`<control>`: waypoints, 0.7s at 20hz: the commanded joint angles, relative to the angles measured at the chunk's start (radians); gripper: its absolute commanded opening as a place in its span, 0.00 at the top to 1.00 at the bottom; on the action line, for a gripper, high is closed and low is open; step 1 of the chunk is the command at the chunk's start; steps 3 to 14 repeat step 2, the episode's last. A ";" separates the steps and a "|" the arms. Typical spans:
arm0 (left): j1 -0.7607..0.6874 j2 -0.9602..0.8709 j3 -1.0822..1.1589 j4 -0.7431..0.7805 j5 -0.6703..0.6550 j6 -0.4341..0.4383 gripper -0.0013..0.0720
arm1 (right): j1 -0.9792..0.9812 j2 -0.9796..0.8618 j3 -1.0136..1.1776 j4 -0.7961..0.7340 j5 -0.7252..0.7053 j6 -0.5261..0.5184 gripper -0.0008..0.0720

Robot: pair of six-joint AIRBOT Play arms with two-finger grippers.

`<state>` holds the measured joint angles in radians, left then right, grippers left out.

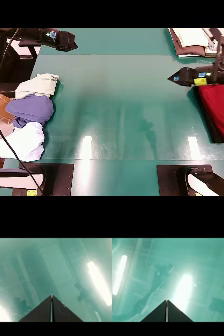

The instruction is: Fold the shirts.

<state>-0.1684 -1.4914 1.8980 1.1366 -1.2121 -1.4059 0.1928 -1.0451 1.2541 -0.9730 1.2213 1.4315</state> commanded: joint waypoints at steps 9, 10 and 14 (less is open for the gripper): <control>0.000 0.000 0.000 0.000 0.001 0.000 0.94 | 0.056 0.000 0.001 0.002 -0.003 0.000 0.96; 0.000 0.000 0.000 0.000 0.001 0.000 0.94 | 0.056 0.000 0.001 0.002 -0.003 0.000 0.96; 0.000 0.000 0.000 0.000 0.001 0.000 0.94 | 0.056 0.000 0.001 0.002 -0.003 0.000 0.96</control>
